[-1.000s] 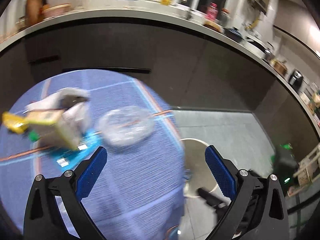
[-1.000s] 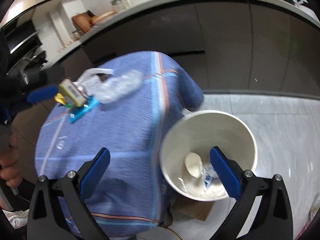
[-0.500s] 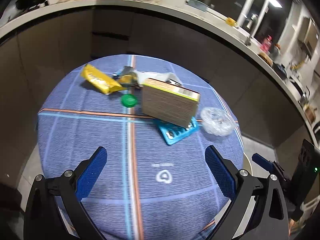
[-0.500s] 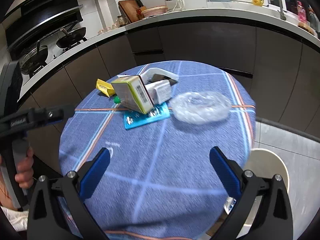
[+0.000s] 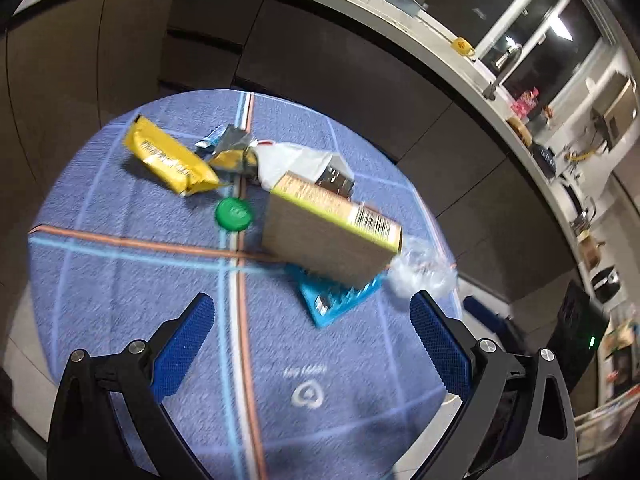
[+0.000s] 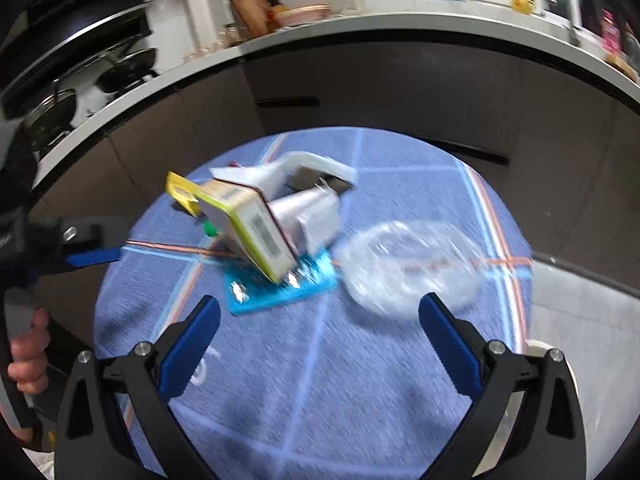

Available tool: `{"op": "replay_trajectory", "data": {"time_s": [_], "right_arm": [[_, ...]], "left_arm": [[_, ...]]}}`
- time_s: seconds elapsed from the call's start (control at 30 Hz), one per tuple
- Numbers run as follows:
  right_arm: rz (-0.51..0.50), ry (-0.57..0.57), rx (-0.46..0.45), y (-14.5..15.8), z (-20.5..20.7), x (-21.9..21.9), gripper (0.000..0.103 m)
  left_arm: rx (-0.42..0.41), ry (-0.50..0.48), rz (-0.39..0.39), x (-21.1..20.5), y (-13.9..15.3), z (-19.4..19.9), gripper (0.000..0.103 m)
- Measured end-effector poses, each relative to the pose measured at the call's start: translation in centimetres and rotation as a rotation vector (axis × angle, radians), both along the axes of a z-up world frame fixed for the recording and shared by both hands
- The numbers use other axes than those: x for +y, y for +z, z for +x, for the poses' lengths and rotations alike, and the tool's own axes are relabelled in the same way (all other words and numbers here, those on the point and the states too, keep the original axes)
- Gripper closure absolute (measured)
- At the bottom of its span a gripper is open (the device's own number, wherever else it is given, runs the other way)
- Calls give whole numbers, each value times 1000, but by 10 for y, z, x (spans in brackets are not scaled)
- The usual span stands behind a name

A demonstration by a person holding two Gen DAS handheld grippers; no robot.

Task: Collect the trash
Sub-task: 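Grasp the amoxicillin box with the left tool while the right tool grasps the plastic bag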

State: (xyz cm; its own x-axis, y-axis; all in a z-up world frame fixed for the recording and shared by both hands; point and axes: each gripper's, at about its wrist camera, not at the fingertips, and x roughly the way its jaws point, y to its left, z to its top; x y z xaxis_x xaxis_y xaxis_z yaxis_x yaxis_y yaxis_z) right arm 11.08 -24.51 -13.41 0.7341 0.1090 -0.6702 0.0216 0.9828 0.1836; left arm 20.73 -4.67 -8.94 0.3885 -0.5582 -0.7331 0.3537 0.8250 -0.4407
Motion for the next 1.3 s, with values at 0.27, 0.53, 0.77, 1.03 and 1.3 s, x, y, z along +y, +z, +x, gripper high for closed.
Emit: {"op": "replay_trajectory", "data": {"time_s": [0.27,0.53,0.77,1.03,1.3], "right_arm": [[-40,16,12,-6,28,3,7],[-40,-23,35,-18,23,-14,7],[-68,-68,76,-37,28,-30,6],[-142,-88,116,-52,39,-29,41],[-143,-85,88,-41,26,-30,97]], "left_arm": [[21,1,58,-43,3,49,8],[116,55,166,-73,-31,95,14],[137,52,74,-42,-42,60,12],[203,20,48,-25,-65,43,28],[242,46,52,-17,-80,39,18]]}}
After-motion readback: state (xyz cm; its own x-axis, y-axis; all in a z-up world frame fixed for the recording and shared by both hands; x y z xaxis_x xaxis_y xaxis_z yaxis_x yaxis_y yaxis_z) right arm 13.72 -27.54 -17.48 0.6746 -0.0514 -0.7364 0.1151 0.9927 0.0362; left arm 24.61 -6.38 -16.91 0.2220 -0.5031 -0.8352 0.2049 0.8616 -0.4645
